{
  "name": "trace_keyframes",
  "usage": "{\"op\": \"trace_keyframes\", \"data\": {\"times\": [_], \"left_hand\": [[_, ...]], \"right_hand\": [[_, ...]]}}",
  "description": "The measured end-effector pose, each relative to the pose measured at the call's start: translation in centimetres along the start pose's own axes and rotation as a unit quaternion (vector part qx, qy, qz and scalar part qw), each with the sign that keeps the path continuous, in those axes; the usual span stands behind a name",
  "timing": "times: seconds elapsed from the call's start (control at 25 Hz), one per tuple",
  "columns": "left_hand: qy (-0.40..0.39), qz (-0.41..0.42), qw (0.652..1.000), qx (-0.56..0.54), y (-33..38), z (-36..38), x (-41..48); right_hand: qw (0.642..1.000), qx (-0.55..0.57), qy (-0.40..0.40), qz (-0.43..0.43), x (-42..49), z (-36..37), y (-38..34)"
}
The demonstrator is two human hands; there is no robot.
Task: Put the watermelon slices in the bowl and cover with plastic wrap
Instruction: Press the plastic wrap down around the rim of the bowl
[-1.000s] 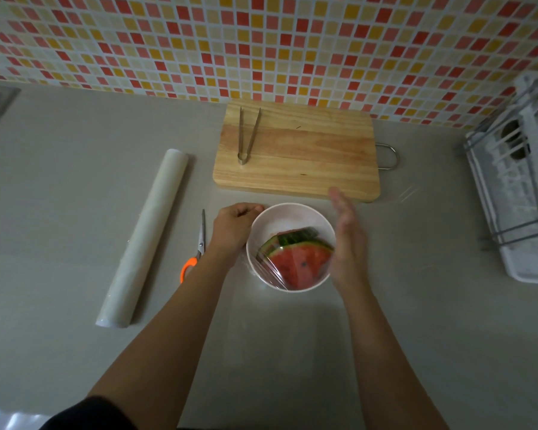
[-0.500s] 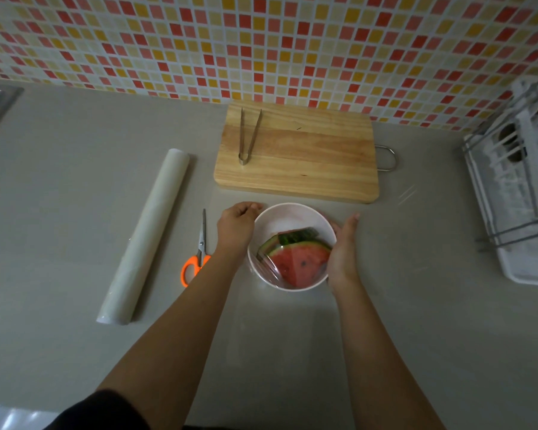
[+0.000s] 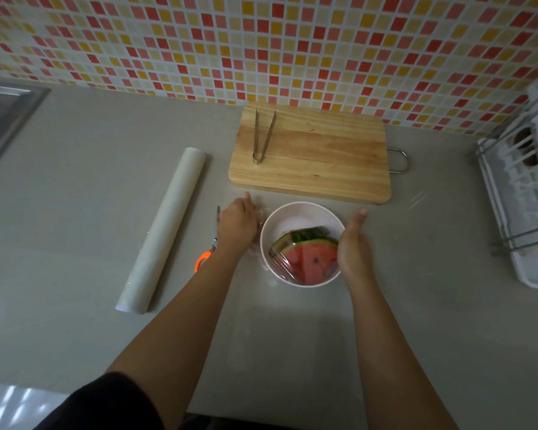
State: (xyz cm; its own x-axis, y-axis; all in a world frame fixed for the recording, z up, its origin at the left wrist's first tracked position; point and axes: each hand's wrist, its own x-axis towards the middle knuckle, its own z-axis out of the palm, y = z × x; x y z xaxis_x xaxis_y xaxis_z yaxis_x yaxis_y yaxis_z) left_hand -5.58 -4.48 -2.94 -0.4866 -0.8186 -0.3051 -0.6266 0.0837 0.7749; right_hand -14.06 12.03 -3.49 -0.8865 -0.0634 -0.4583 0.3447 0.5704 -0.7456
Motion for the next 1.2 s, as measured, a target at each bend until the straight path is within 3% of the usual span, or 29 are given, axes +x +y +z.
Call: {"op": "trace_keyframes", "data": {"times": [0.08,0.16,0.24,0.32,0.36,0.44,0.56,0.68,0.84,1.04,1.2], "left_hand": [[0.05,-0.003,0.998,-0.038,0.2,-1.5,-0.7],[0.061,-0.007,0.998,-0.02,-0.8,-3.0,-1.9],[-0.014,-0.083,0.996,-0.001,-1.6,-3.1,-4.1],[-0.067,-0.211,0.971,-0.09,-1.9,-2.3,-6.4],[-0.065,-0.245,0.947,-0.198,-2.4,-1.7,-7.1],[-0.069,-0.277,0.917,-0.278,-2.4,-0.6,-7.7],[-0.082,-0.237,0.929,-0.271,-0.8,0.5,-6.4],[-0.088,-0.175,0.953,-0.233,-0.1,1.4,-4.8],[-0.133,-0.181,0.941,-0.254,1.2,2.0,-3.3],[-0.15,-0.172,0.97,-0.081,1.8,1.5,-2.2],[-0.184,-0.21,0.95,-0.142,2.3,1.5,-2.1]], "right_hand": [[0.999,-0.031,-0.001,-0.01,0.8,-1.0,0.0],[0.998,0.032,-0.013,-0.059,1.9,-1.4,-0.6],[0.988,0.08,-0.073,-0.113,2.2,-1.1,-1.4],[0.979,0.054,-0.15,-0.128,1.9,-0.4,-1.9],[0.977,0.039,-0.169,-0.12,1.7,-0.1,-1.9],[0.983,0.05,-0.151,-0.094,0.9,0.0,-1.1],[0.992,0.114,-0.048,-0.004,-0.2,-0.5,1.0],[0.994,0.1,-0.016,0.048,-0.5,-1.4,1.6],[0.984,0.132,-0.119,0.006,0.8,-2.2,0.0],[0.981,0.06,-0.176,0.054,1.9,-2.4,0.8],[0.971,-0.017,-0.23,0.056,3.1,-2.7,-1.1]]}}
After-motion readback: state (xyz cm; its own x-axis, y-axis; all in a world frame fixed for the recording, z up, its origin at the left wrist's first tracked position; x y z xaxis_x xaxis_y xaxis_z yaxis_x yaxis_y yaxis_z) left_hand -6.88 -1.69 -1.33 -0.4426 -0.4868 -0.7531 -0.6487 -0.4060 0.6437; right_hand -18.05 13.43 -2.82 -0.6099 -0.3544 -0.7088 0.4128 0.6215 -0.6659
